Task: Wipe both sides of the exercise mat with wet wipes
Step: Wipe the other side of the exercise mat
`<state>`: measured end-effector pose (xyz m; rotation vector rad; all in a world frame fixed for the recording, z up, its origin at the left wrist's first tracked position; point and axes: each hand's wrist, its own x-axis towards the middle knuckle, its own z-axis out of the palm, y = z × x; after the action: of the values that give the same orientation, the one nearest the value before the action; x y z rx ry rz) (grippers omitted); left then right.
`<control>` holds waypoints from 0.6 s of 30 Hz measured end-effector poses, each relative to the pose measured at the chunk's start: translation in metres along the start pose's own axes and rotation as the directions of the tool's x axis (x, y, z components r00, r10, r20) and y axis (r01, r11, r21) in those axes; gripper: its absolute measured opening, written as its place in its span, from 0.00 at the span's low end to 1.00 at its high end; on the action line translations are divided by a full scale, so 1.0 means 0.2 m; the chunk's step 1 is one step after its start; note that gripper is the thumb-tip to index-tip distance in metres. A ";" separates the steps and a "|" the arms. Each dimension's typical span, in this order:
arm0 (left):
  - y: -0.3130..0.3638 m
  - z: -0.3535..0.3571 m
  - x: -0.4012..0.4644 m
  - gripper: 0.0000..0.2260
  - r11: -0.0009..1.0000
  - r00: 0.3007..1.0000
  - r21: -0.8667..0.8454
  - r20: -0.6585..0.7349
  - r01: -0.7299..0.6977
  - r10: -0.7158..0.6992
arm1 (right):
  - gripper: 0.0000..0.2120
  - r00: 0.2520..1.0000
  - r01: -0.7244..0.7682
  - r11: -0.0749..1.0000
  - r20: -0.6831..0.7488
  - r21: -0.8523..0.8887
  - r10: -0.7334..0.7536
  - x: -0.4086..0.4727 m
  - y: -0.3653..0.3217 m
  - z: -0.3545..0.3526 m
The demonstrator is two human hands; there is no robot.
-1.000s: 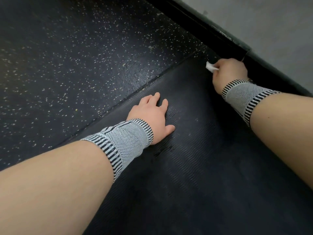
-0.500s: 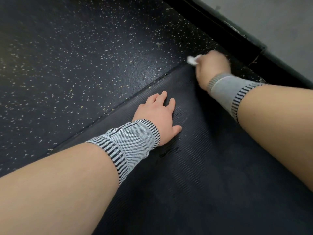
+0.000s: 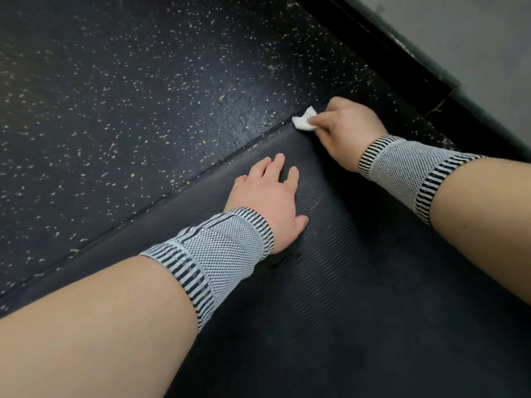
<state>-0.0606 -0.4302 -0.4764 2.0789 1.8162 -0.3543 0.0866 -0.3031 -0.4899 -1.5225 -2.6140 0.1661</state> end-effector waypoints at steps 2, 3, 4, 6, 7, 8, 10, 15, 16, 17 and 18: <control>0.00 0.00 0.00 0.38 1.000 1.000 -0.003 0.014 -0.001 0.001 | 0.21 0.993 -0.121 0.990 0.007 -0.069 0.121 0.04 0.10 -0.01; 0.01 0.00 0.00 0.38 1.000 1.000 -0.003 0.020 -0.002 0.002 | 0.24 0.960 -0.279 0.957 -0.026 -0.081 0.278 0.06 0.18 -0.02; 0.01 0.00 0.00 0.38 1.000 1.000 -0.003 0.024 -0.002 0.002 | 0.24 0.897 -0.441 0.897 -0.059 -0.046 0.438 0.06 0.23 -0.04; 0.00 0.00 0.01 0.38 1.000 1.000 -0.006 0.028 0.001 -0.001 | 0.19 0.848 -0.526 0.851 -0.092 -0.017 0.522 0.01 0.19 -0.03; 0.00 0.00 0.01 0.38 1.000 1.000 -0.010 0.027 0.002 -0.002 | 0.18 0.886 -0.460 0.888 -0.076 -0.024 0.457 -0.03 0.12 -0.02; 0.00 0.00 0.01 0.39 1.000 1.000 -0.013 0.024 0.005 -0.004 | 0.16 0.939 -0.337 0.941 -0.063 0.016 0.337 -0.09 0.05 0.00; 0.00 0.00 0.01 0.39 1.000 1.000 -0.017 0.022 0.010 -0.009 | 0.12 0.998 -0.054 0.994 -0.034 0.094 0.058 -0.23 -0.06 0.01; 0.00 -0.01 0.01 0.39 1.000 0.999 -0.004 0.047 0.010 -0.010 | 0.14 0.914 -0.384 0.923 -0.134 0.021 0.384 -0.29 0.15 -0.01; 0.00 -0.01 0.01 0.39 1.000 0.999 -0.004 0.053 0.012 -0.012 | 0.15 0.855 -0.505 0.863 -0.136 0.002 0.500 -0.30 0.16 -0.02; 0.00 -0.02 0.01 0.39 1.000 0.998 -0.003 0.058 0.015 -0.015 | 0.15 0.851 -0.516 0.857 -0.122 -0.015 0.510 -0.32 0.13 -0.02; 0.00 -0.02 0.01 0.39 1.000 0.998 -0.002 0.062 0.017 -0.017 | 0.15 0.888 -0.453 0.892 -0.089 -0.010 0.450 -0.35 0.08 -0.02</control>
<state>-0.0603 -0.4264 -0.4730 2.0296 1.7985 -0.4159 0.1349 -0.3572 -0.4920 -2.0783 -2.1625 0.0963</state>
